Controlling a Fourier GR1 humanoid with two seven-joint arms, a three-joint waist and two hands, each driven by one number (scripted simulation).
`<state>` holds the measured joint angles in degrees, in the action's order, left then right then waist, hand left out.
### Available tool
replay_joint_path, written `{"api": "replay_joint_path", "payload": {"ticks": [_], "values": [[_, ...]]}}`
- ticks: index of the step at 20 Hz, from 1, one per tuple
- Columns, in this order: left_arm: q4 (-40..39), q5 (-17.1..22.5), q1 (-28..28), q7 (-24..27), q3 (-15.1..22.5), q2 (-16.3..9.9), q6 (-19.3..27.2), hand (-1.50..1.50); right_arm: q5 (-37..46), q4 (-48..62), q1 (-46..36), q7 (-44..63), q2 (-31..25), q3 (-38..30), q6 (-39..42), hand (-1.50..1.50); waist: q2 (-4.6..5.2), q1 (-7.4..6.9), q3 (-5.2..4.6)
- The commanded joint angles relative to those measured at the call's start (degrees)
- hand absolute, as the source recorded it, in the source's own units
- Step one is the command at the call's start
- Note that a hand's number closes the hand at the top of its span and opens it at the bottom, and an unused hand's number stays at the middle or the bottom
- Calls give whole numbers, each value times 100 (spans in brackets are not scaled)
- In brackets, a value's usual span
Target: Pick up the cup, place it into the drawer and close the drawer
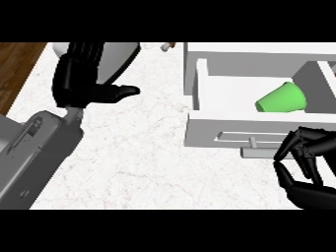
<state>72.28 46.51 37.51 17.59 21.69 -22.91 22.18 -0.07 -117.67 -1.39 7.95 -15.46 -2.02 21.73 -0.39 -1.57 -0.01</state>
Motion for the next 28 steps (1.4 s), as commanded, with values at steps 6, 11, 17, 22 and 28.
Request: {"api": "replay_joint_path", "payload": {"ticks": [6,11,17,22,28], "values": [[1055,228,-1430,20,-385,-714,-688,-150,2365,762,-416,-950,-520,891,-112,150,29,-78,0],[1198,78,-2031,323,-431,-670,-945,-150,3639,2134,-822,-1530,-254,1561,-836,150,57,-14,3],[1577,313,-2706,108,-1198,-1138,-1581,-150,4081,3398,-1255,-1809,-35,1492,-1207,-150,42,62,2],[1558,118,-3251,427,-1340,-945,-1938,-150,4603,4520,-1703,-2039,120,1568,-1525,-150,46,74,1],[968,130,-3159,344,-1850,-1024,-2704,-150,4735,6346,-2643,-2568,365,1187,-1833,-150,57,70,3]]}}
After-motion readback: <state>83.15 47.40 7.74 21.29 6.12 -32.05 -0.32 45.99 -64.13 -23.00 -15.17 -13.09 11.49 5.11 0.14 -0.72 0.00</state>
